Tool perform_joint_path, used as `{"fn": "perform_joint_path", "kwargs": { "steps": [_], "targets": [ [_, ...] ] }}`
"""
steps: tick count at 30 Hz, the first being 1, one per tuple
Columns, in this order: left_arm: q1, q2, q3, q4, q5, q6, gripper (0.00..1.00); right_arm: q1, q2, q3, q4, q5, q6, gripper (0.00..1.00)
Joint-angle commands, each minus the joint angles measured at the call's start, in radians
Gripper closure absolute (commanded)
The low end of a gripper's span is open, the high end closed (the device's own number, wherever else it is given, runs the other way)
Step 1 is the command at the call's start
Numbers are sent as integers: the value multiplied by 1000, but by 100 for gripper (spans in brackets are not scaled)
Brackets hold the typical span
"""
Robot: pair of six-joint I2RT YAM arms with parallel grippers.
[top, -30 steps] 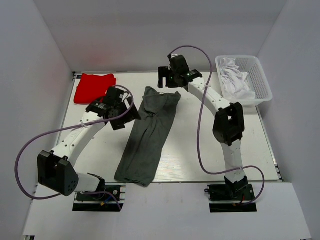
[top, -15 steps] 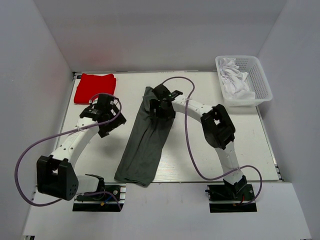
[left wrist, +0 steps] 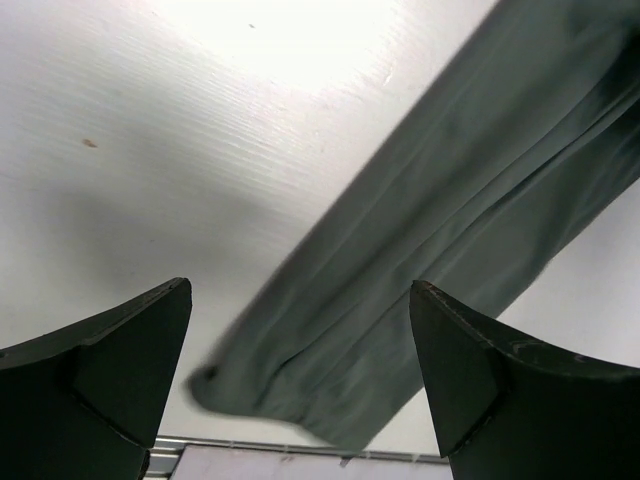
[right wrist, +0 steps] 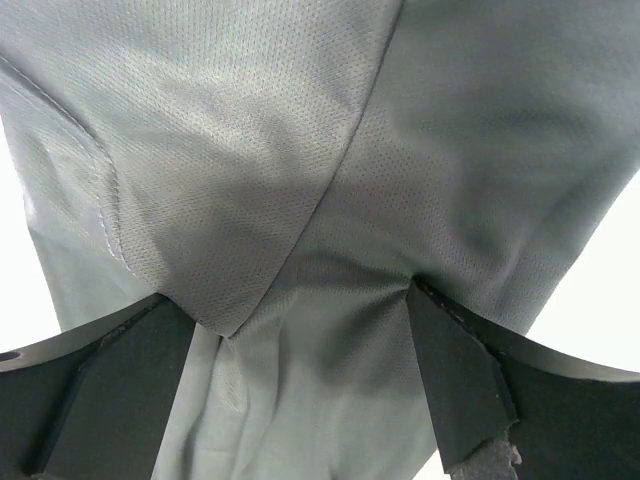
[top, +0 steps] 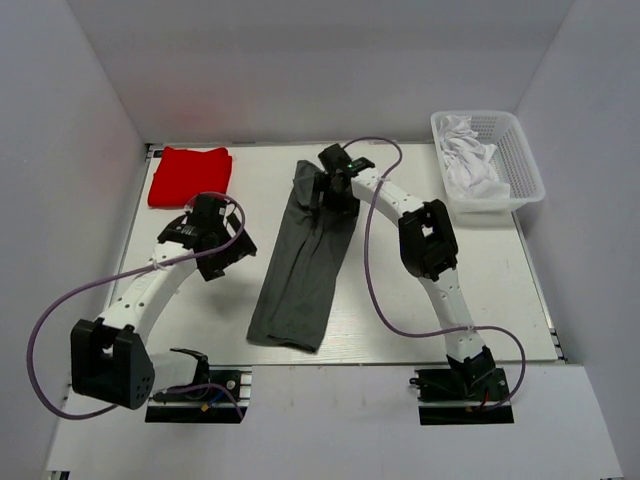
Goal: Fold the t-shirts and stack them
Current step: Rotate the tshirt 90 degrees
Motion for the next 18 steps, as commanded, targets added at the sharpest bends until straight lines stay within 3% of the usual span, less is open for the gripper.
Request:
{"fn": "perform_joint_path", "kwargs": {
  "steps": [1,4,6,7,11,12,14,15,18],
  "targets": [
    [2,52,35,22,77,68,0,-140,128,93,-33,28,-68,10],
    [2,97,57,63,172,144,0,-209,166,266,51,-138,-185,10],
    [-20,112,48,97,212,172,0,-221,101,239,131,-277,-227,10],
    [-20,132,29,123,261,172,0,-217,46,196,177,-315,-326,10],
    [-20,175,-38,207,436,209,0,-180,-143,53,202,-523,-421,10],
    [-29,187,-57,237,524,209,0,-172,-264,-90,209,-541,-427,10],
    [-38,172,-118,313,566,218,0,-145,-353,-209,289,-486,-412,10],
    [-47,163,-141,314,547,207,0,-142,-484,-416,317,-476,-395,10],
    [-67,154,-152,289,507,223,0,-123,-669,-669,412,-478,-306,10]
  ]
}}
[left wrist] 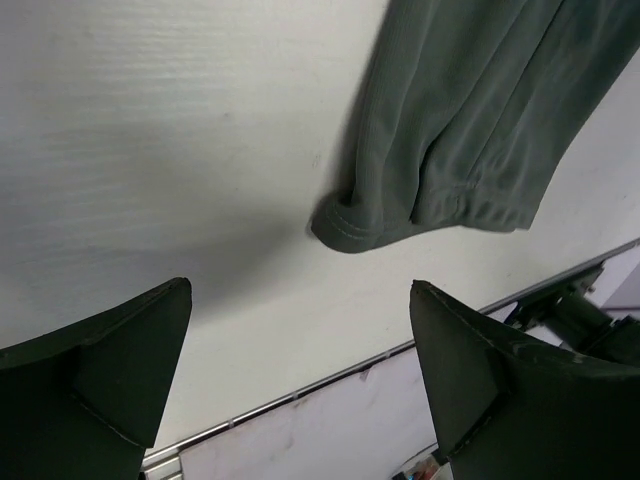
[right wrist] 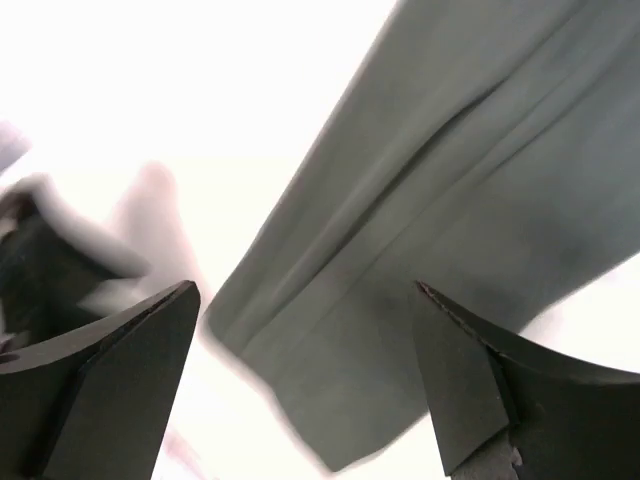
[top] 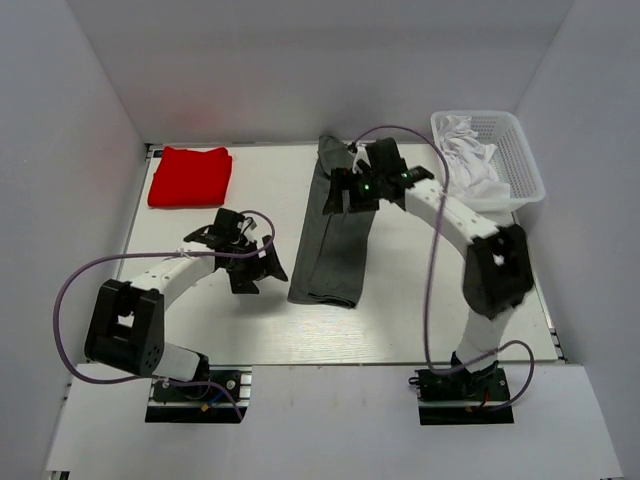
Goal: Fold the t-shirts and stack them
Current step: Rotate the tshirt 90 degrees, then grab the bottom of the folded rectangular tshirt with both arms
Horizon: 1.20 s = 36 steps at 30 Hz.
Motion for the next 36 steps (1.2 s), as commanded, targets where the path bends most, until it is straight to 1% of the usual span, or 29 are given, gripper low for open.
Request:
{"fn": "perform_joint_path", "kwargs": {
  "steps": [1,2,4,5,6,7,10,11,13,17,18,19,22,24,25,26,27,28,29,30,31,32,34,35,36],
  "targets": [
    [-21,-36,-20,48,47,41,0,27,-178,-332,135,-44,82,10],
    [-32,-36,-29,48,47,52,0,28,-239,-384,144,-25,115,10],
    [-46,-36,-67,79,86,52,0,42,-349,-580,183,-29,231,10],
    [-59,-36,-78,112,101,52,0,48,-370,-619,184,-31,263,10],
    [-68,-36,-99,128,112,43,0,56,-391,-656,201,-34,337,10],
    [-78,-36,-99,142,112,43,1,61,-443,-741,207,-46,357,10],
    [-107,-12,-121,169,101,32,8,81,-486,-855,262,-100,440,10],
    [-117,2,-130,192,101,32,9,87,-488,-871,299,-118,469,10],
    [-128,14,-139,218,101,32,12,94,-465,-897,302,-126,481,10],
    [-150,53,-126,234,26,23,20,111,-415,-892,347,-132,501,10],
    [-150,68,-116,234,11,23,24,111,-404,-889,348,-126,509,10],
    [-160,82,-116,234,-14,14,24,111,-382,-877,359,-111,509,10],
    [-161,108,-107,257,-23,5,29,111,-339,-866,355,-106,518,11],
    [-170,120,-96,266,-23,5,34,111,-332,-868,355,-117,521,14],
    [-170,120,-96,266,-23,5,40,113,-324,-872,355,-126,526,16],
    [-179,132,-96,266,-23,5,42,111,-319,-877,355,-127,526,22],
    [-179,143,-96,266,-23,-4,42,110,-316,-885,356,-129,531,26],
    [-188,143,-96,277,-23,-4,49,111,-316,-885,353,-115,531,29],
    [-188,157,-96,277,-23,-4,53,108,-315,-894,351,-104,534,39],
    [-188,166,-96,286,-23,-4,57,111,-312,-895,353,-103,532,44],
    [-188,186,-96,286,-14,-4,68,107,-310,-895,355,-98,529,49],
    [-199,195,-96,286,-14,-4,73,108,-301,-903,364,-95,529,61],
    [-199,206,-87,286,-14,-4,84,102,-286,-902,370,-89,525,71],
    [-208,206,-87,286,-14,-4,94,105,-267,-892,370,-86,523,87],
    [-208,206,-77,286,-14,-4,99,105,-261,-889,370,-84,522,95]
  ]
}}
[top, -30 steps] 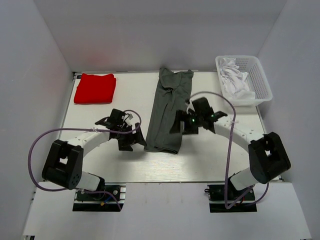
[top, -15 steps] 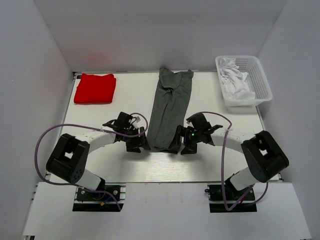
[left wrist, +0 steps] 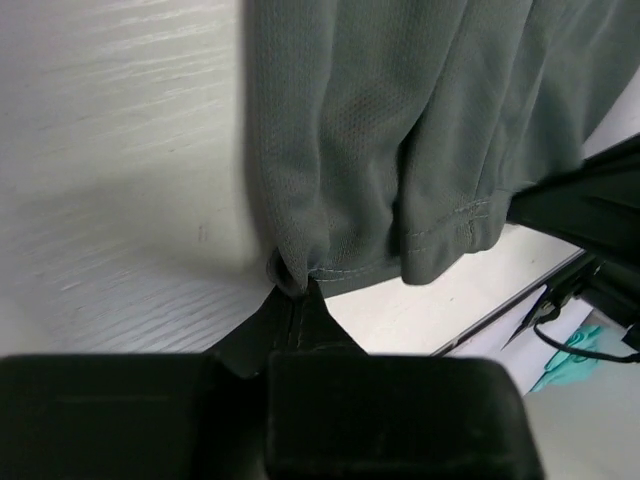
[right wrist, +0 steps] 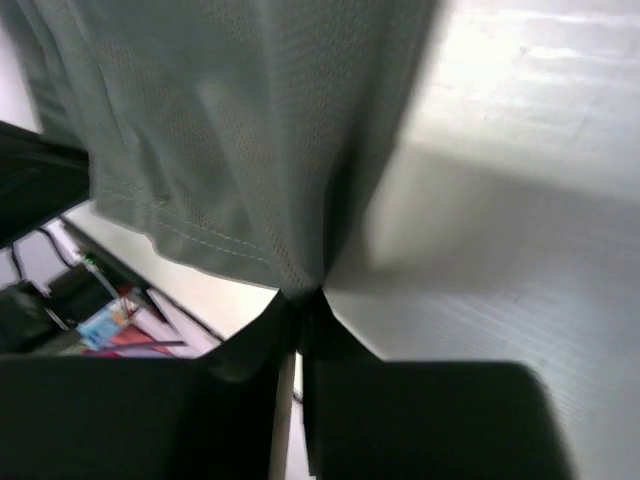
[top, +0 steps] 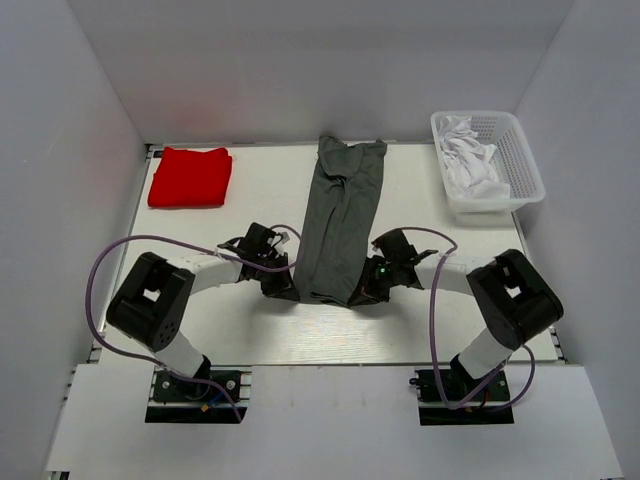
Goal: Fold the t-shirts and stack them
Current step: Grab the bottom of the folded rectangular tshirt with both arms, then fold the folded rectangular tshirt in 1/3 of the way
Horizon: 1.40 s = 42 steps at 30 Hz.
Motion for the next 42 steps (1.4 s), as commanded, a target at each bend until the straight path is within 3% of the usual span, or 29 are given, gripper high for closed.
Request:
{"fn": "perform_joint_path", "kwargs": {
  "steps": [1,6,11,15,19,23,29,37,42],
  "targets": [
    [-16,24,3,-14,-60,23,100,-3,35,13,15,1,-6,100],
    [-25,-43,12,-99,-35,23,100,15,-28,32,-62,-38,-46,100],
    [-35,-231,-20,-217,66,29,100,47,-131,26,-191,-53,-99,100],
    [-35,-261,35,-227,110,29,100,46,-188,56,-229,-42,-118,100],
    [-18,-158,163,-187,123,18,100,28,-139,139,-231,-16,-131,100],
    [-5,-23,346,-152,92,-20,100,-32,-27,344,-326,19,-180,100],
    [25,190,646,-216,40,-20,100,-135,100,530,-366,53,-224,100],
    [91,403,984,-268,9,0,100,-242,263,828,-435,-39,-304,100],
    [134,507,1105,-280,28,0,100,-301,340,891,-442,-76,-312,100]
  ]
}}
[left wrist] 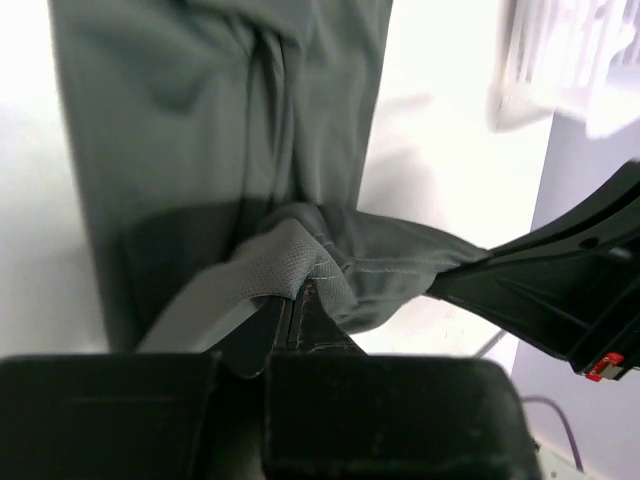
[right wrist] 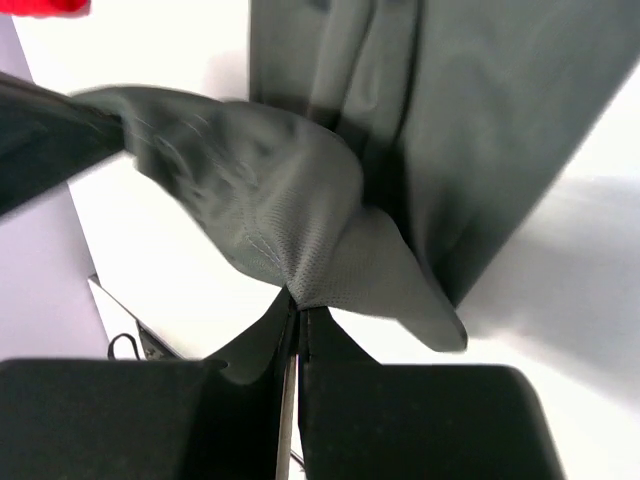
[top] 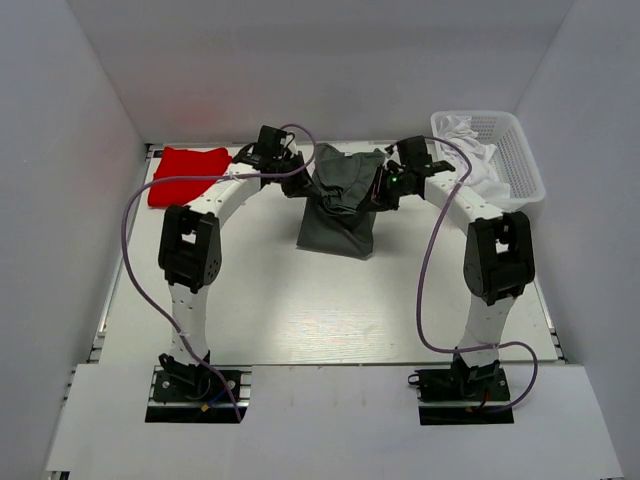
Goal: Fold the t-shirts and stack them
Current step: Fold the folded rectangular tshirt in 1/3 of the way
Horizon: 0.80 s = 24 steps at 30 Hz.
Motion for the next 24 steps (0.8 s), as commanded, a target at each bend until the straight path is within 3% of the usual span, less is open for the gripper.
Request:
{"fn": "perform_joint_path", "kwargs": {
  "steps": [1,6,12,20,22,23,24],
  "targets": [
    [23,31,89,-26,1,13,100,-42,37,75,-39,-52,-34,100],
    [45,89,129,4,64,13,100,-72,101,129,-33,-100,-31,100],
    [54,158,163,73,54,-22,100,-94,135,99,88,-100,37,100],
    [54,221,189,151,63,-31,98,-120,228,172,113,-117,18,99],
    [54,232,208,173,63,-51,90,-123,251,191,125,-120,21,92],
    [54,246,221,173,63,-51,85,-129,277,226,136,-120,21,73],
    [54,246,239,173,48,-51,79,-137,285,244,139,-120,18,62]
  ]
}}
